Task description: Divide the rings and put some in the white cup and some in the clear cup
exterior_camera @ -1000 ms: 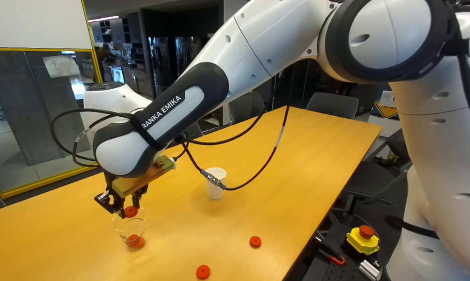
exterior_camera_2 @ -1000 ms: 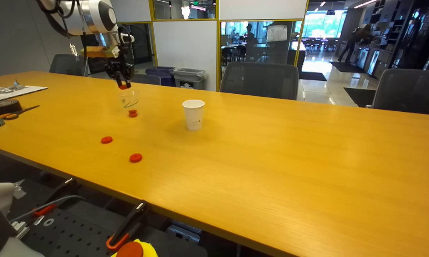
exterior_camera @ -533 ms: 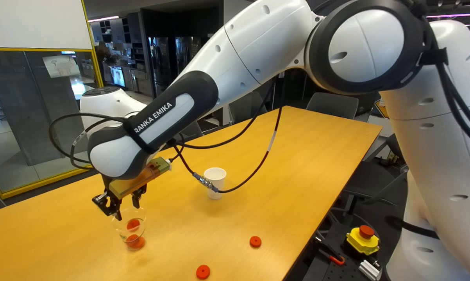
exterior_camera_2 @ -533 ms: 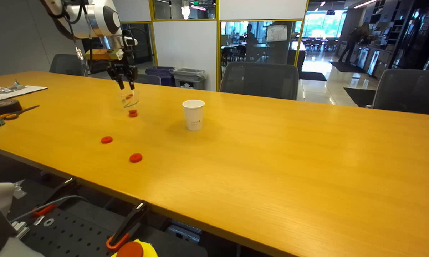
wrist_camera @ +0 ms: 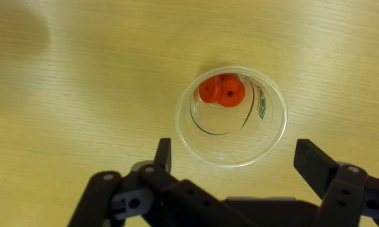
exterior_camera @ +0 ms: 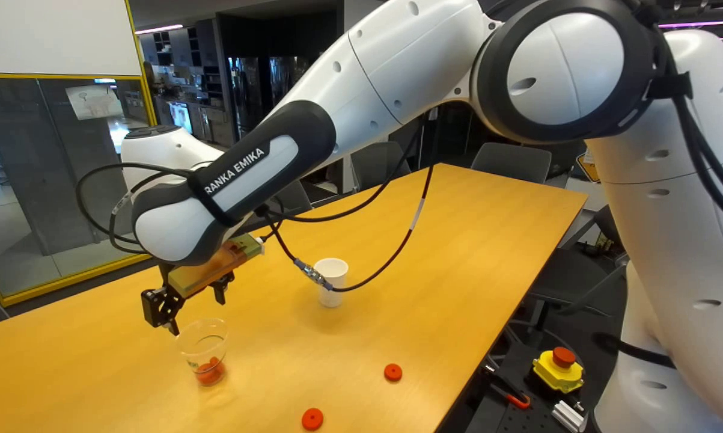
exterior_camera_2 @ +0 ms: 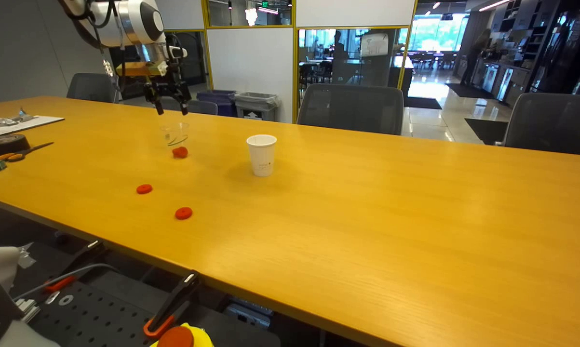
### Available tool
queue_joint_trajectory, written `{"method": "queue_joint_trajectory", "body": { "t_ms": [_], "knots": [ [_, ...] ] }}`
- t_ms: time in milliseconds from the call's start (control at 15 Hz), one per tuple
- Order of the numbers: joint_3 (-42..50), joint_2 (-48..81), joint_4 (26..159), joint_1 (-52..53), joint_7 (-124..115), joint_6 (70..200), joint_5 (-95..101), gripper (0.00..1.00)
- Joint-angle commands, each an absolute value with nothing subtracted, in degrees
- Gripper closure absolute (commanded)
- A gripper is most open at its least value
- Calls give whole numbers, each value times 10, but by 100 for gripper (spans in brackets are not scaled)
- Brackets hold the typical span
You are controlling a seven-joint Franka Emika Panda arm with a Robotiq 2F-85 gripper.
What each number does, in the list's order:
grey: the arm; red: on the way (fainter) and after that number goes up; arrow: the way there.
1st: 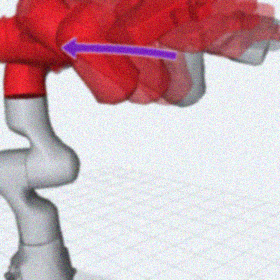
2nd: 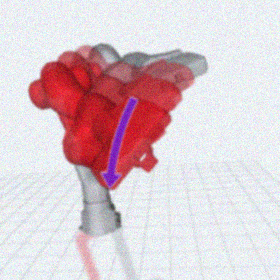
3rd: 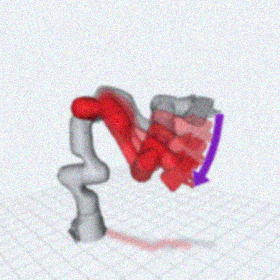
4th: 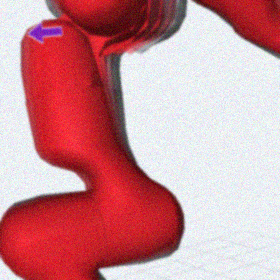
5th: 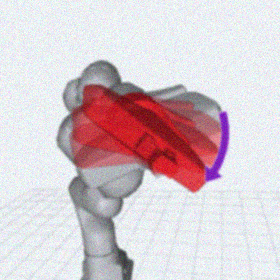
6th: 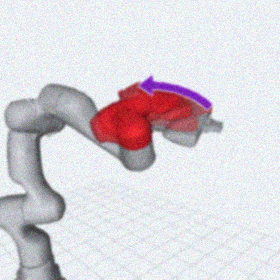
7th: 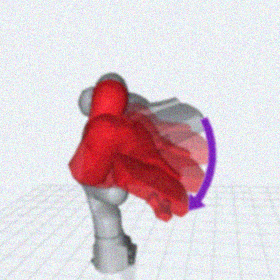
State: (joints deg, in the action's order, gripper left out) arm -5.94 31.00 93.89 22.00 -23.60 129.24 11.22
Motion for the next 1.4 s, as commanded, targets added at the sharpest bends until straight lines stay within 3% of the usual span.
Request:
{"method": "queue_joint_trajectory", "body": {
  "t_ms": [0, 667, 1333],
  "knots": [
    [-49, 241, 997, 231, -271, 1267, 117, 0],
    [-82, 71, 1272, 204, -387, 1337, 77, 0],
    [-90, 87, 1401, 174, -357, 1503, 38, 0]
  ]
}}
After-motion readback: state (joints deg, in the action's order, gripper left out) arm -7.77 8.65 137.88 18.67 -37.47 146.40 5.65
